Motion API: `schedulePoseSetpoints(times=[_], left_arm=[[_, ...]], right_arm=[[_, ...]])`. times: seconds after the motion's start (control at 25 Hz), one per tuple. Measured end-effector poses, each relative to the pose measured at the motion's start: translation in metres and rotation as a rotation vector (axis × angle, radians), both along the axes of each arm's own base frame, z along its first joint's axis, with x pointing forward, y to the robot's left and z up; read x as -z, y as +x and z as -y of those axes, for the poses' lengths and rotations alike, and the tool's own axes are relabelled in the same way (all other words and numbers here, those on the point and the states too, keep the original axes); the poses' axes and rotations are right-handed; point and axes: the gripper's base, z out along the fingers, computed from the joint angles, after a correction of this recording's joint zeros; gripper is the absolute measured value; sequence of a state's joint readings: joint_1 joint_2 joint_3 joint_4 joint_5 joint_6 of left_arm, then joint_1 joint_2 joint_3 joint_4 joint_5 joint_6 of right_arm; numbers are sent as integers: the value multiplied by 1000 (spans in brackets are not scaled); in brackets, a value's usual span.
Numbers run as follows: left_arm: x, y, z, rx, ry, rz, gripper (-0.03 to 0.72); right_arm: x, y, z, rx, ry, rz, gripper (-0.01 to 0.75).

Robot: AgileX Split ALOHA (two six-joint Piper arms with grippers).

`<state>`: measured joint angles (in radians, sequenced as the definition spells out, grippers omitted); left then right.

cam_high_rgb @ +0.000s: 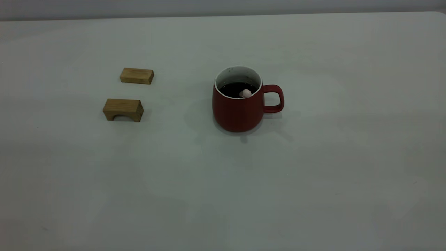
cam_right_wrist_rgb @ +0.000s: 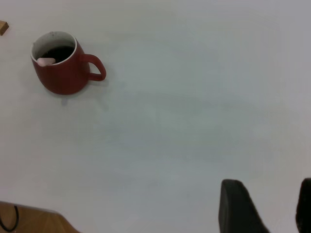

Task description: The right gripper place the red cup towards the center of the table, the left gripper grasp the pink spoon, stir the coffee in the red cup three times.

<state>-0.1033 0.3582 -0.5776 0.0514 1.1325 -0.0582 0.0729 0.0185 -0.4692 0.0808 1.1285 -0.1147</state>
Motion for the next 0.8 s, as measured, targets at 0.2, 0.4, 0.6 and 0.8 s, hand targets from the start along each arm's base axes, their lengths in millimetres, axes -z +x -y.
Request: schedulePoseSetpoints(times=[0.2,0.4,0.6,0.8], left_arm=[[14,-30,-4,0,21,181,379],[15,-39,-4,-19,0,250,379],[21,-48,-5,-57,-38,284,379],[22,-50,-1,-22,-31,289,379]], right_arm=[[0,0,0,0,0,0,331],[0,0,0,0,0,0,331],[0,0,0,0,0,0,331],[0,0,0,0,0,0,331]])
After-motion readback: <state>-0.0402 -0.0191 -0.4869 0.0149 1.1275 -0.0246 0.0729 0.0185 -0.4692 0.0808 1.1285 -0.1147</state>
